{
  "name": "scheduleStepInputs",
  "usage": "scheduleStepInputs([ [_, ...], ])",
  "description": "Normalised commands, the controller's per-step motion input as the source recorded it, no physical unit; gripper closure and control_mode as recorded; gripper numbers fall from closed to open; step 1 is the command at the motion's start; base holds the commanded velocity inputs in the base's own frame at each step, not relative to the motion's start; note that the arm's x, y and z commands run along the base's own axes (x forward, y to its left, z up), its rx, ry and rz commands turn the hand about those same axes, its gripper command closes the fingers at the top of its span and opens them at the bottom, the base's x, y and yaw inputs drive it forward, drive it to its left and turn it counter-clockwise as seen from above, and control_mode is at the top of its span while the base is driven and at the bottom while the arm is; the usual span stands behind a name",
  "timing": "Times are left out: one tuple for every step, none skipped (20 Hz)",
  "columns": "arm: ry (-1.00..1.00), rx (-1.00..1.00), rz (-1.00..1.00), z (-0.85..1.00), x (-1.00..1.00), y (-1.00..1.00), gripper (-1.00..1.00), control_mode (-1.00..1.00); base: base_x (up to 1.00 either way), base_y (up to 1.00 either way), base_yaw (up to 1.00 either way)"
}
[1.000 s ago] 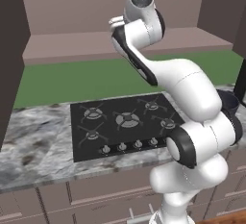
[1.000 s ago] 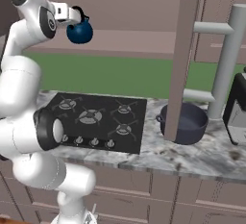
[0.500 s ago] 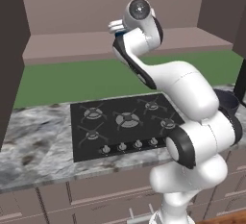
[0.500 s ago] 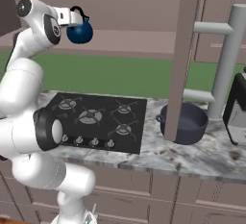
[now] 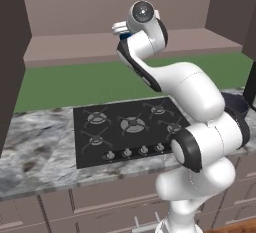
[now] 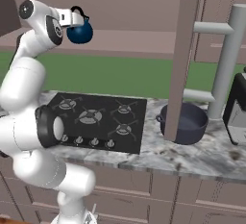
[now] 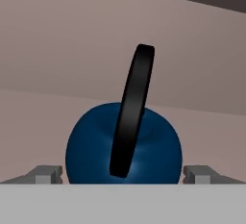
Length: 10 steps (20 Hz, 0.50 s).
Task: Pick the kettle from the cabinet and place it on a stove burner. Then pick the pot from the counter and place it on another stove burner. Finally, turn both burners on.
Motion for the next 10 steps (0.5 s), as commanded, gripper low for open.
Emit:
scheduleStepInputs([
  [0.0,0.0,0.0,0.0,0.17,0.0,-1.0,-1.0,0.0,0.0,0.0],
  [0.0,0.0,0.0,0.0,0.15,0.0,-1.0,-1.0,0.0,0.0,0.0],
  [0.0,0.0,0.0,0.0,0.19,0.0,-1.0,-1.0,0.0,0.0,0.0],
  [0.0,0.0,0.0,0.0,0.19,0.0,-1.0,-1.0,0.0,0.0,0.0],
  [0.0,0.0,0.0,0.0,0.21,0.0,-1.0,-1.0,0.0,0.0,0.0],
  [0.0,0.0,0.0,0.0,0.22,0.0,-1.0,-1.0,0.0,0.0,0.0],
  [0.0,0.0,0.0,0.0,0.19,0.0,-1.0,-1.0,0.0,0.0,0.0],
  [0.0,0.0,0.0,0.0,0.22,0.0,-1.0,-1.0,0.0,0.0,0.0],
  [0.0,0.0,0.0,0.0,0.19,0.0,-1.0,-1.0,0.0,0.0,0.0],
  [0.0,0.0,0.0,0.0,0.13,0.0,-1.0,-1.0,0.0,0.0,0.0],
])
